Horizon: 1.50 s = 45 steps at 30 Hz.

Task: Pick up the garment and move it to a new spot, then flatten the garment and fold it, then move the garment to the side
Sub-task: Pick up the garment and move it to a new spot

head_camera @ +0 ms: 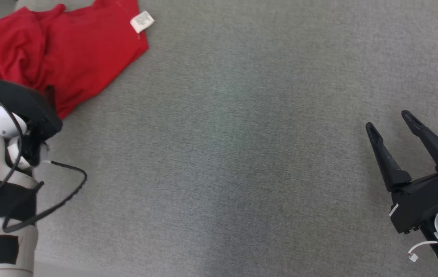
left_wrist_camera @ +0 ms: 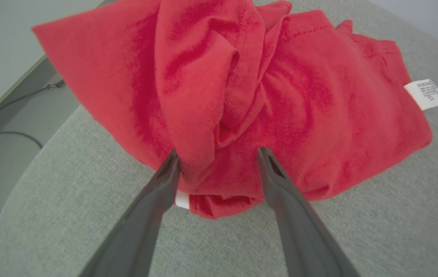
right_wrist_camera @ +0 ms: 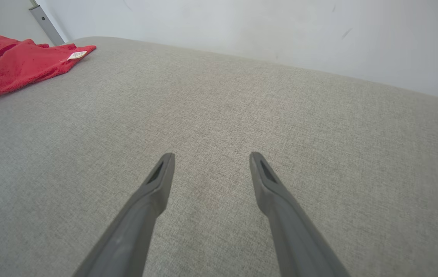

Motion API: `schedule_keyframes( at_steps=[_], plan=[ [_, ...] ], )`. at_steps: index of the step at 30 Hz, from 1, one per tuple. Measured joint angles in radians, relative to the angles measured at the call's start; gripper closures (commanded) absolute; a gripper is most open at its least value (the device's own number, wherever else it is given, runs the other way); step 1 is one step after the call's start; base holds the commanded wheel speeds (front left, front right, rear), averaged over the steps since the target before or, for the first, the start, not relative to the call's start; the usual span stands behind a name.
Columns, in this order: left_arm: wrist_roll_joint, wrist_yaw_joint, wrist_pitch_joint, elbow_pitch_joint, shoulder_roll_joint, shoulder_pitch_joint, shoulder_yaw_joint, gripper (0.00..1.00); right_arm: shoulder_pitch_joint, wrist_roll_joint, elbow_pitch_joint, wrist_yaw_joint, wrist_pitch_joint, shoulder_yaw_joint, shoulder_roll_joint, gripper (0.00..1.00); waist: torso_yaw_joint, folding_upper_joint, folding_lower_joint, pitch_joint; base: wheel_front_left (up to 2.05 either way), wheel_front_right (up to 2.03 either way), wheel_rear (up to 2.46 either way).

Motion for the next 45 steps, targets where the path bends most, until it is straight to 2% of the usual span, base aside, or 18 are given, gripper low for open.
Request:
schedule_keyframes(
  at_steps=[8,9,10,24,34,38,40,45],
  plan=[
    [0.010,0.007,-0.035,0.073,0.022,-0.028,0.023,0.00,0.001,0.000,-0.058,-0.008,0.046,-0.012,-0.022,0.00,-0.042,-0.0001,-0.0002,0.043,0.00,0.00,0.00],
    [0.010,0.007,-0.047,0.086,0.021,-0.041,0.026,0.59,0.000,0.000,-0.073,-0.008,0.053,-0.013,-0.024,0.00,-0.046,0.0000,-0.0002,0.053,0.00,0.00,0.00],
    [0.011,0.007,-0.056,0.090,0.021,-0.046,0.026,1.00,0.000,0.000,-0.076,-0.009,0.058,-0.013,-0.025,0.00,-0.048,0.0000,-0.0002,0.058,0.00,0.00,0.00],
    [0.041,0.008,-0.120,0.177,0.001,-0.095,0.016,1.00,-0.016,0.002,-0.053,-0.018,0.069,-0.019,-0.020,0.00,-0.044,-0.0002,-0.0003,0.053,0.00,0.00,0.00],
    [0.054,0.005,-0.181,0.204,0.009,-0.151,0.001,1.00,-0.061,0.029,0.043,-0.018,0.039,0.021,0.038,0.00,-0.036,-0.0002,-0.0003,-0.020,0.00,0.00,0.00],
    [0.058,-0.012,-0.213,0.216,0.004,-0.151,-0.012,1.00,-0.067,0.049,0.100,-0.016,0.007,0.034,0.071,0.00,-0.036,-0.0002,-0.0003,-0.063,0.00,0.00,0.00],
    [0.061,-0.039,-0.229,0.222,0.007,-0.151,-0.019,1.00,-0.066,0.061,0.129,-0.016,-0.011,0.042,0.087,0.00,-0.036,-0.0002,-0.0003,-0.087,0.00,0.00,0.00],
    [0.072,-0.055,-0.274,0.220,-0.001,-0.151,-0.044,1.00,-0.071,0.073,0.194,-0.007,-0.062,0.053,0.121,0.00,-0.039,-0.0003,-0.0003,-0.153,0.00,0.00,0.00]
  ],
)
